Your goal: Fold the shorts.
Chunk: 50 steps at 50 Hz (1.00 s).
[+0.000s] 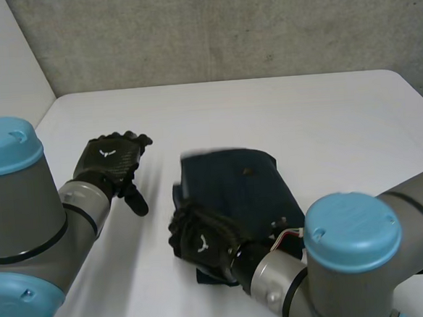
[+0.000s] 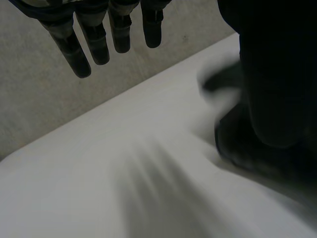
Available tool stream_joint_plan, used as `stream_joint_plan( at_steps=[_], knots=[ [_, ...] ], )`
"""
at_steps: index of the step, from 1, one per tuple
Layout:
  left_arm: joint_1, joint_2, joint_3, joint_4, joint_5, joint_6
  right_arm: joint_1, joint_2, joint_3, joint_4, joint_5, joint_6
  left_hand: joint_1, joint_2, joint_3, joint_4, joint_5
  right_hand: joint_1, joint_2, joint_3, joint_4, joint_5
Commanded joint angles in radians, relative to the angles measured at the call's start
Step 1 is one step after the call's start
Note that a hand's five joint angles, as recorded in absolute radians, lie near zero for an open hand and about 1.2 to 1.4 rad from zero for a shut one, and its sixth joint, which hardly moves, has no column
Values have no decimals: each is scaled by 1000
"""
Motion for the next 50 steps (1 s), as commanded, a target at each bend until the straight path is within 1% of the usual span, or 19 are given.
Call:
stream_joint_plan(
  at_steps=[1, 3, 4, 8, 10, 14, 17, 20, 24, 27, 29, 32, 36, 42, 44, 46, 47, 48, 50],
  knots=[
    [-6, -4, 75, 1, -3, -1, -181, -191, 1, -5, -2, 534, -19, -27, -39, -32, -48, -96, -145, -176, -180, -206],
    [-13, -11, 107, 1, -3, -7, -225, -228, -2, -4, 0, 675, -19, -27, -39, -32, -48, -96, -145, -176, -180, -206],
    [-20, -14, 116, 1, -1, -11, -262, -244, -7, -1, -3, 800, -19, -27, -39, -32, -48, -96, -145, -176, -180, -206],
    [-58, -47, 170, 1, -1, -63, -349, -262, -18, 28, -6, 1025, -16, -23, -35, -28, -44, -96, -145, -176, -180, -206],
    [-90, -86, 206, -3, 4, -100, -375, -259, -25, 58, -7, 1055, -16, -23, -35, -28, -44, -96, -145, -176, -180, -206],
    [-148, -168, 265, -30, 23, -143, -409, -204, -59, 151, -13, 1040, -16, -23, -35, -28, -44, -96, -145, -176, -180, -206],
    [-188, -249, 311, -71, 23, -157, -408, -110, -113, 209, -2, 989, -16, -23, -35, -28, -44, -96, -145, -176, -180, -206],
    [-207, -316, 343, -111, 17, -160, -405, -31, -157, 257, 4, 935, -16, -23, -35, -28, -44, -96, -145, -176, -180, -206],
    [-214, -408, 384, -190, -19, -163, -406, 60, -196, 297, 7, 880, -16, -23, -35, -28, -44, -96, -145, -176, -180, -206],
    [-221, -458, 406, -254, -87, -168, -405, 112, -213, 309, 13, 848, -19, -27, -39, -32, -48, -96, -145, -176, -180, -206],
    [-227, -478, 408, -289, -119, -169, -405, 144, -216, 318, 32, 808, -19, -27, -39, -32, -48, -96, -145, -176, -180, -206],
    [-228, -480, 395, -299, -130, -168, -403, 158, -210, 329, 81, 736, -19, -27, -39, -32, -48, -96, -145, -176, -180, -206],
    [-233, -459, 381, -303, -128, -168, -405, 141, -200, 322, 118, 688, -19, -27, -39, -32, -48, -96, -145, -176, -180, -206],
    [-237, -313, 383, -306, -127, -165, -405, 40, -197, 268, 127, 691, -19, -27, -39, -32, -48, -96, -145, -176, -180, -206],
    [-236, -259, 389, -309, -127, -165, -405, -41, -196, 213, 138, 706, -19, -27, -39, -32, -48, -96, -145, -176, -180, -206],
    [-224, -161, 394, -311, -127, -163, -409, -111, -200, 182, 150, 734, -19, -27, -39, -32, -48, -96, -145, -176, -180, -206],
    [-219, -129, 395, -311, -127, -160, -415, -185, -211, 161, 173, 778, -19, -27, -39, -32, -48, -96, -145, -176, -180, -206],
    [-201, -59, 398, -309, -127, -159, -415, -225, -217, 157, 190, 804, -19, -27, -39, -32, -48, -96, -145, -176, -180, -206],
    [-159, 15, 404, -306, -122, -151, -417, -303, -231, 157, 233, 860, -13, -21, -33, -25, -41, -96, -145, -176, -180, -206]
  ],
)
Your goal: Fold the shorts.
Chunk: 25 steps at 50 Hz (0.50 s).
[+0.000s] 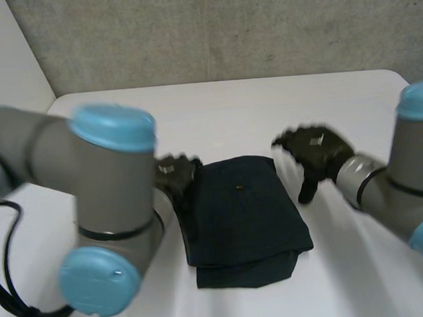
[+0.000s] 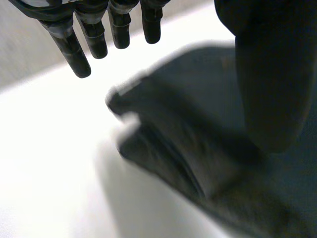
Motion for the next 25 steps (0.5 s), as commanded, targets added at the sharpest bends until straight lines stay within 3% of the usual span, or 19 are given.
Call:
stream_joint_plan(
  at_steps=[1, 5, 6, 9, 25],
  knots=[
    [101, 312, 23, 2, 13, 16, -12, -342, -58, -73, 139, 197, 37, 30, 35, -10, -26, 16, -17, -38, -62, -53],
    [273, 403, 62, -60, 140, 65, -15, -387, -118, 49, 221, 223, 64, 57, 62, 16, 0, 16, -17, -38, -62, -53],
    [329, 414, 74, -117, 204, 82, -16, -389, -132, 72, 227, 220, 61, 54, 59, 13, -3, 16, -17, -38, -62, -53],
    [396, 420, 85, -198, 296, 69, -18, -384, -190, 169, 240, 213, 46, 39, 44, -1, -17, 16, -17, -38, -62, -53],
    [405, 463, 72, -200, 312, 6, -29, -386, -178, 200, 246, 203, 16, 9, 14, -32, -47, 16, -17, -38, -62, -53]
  ],
)
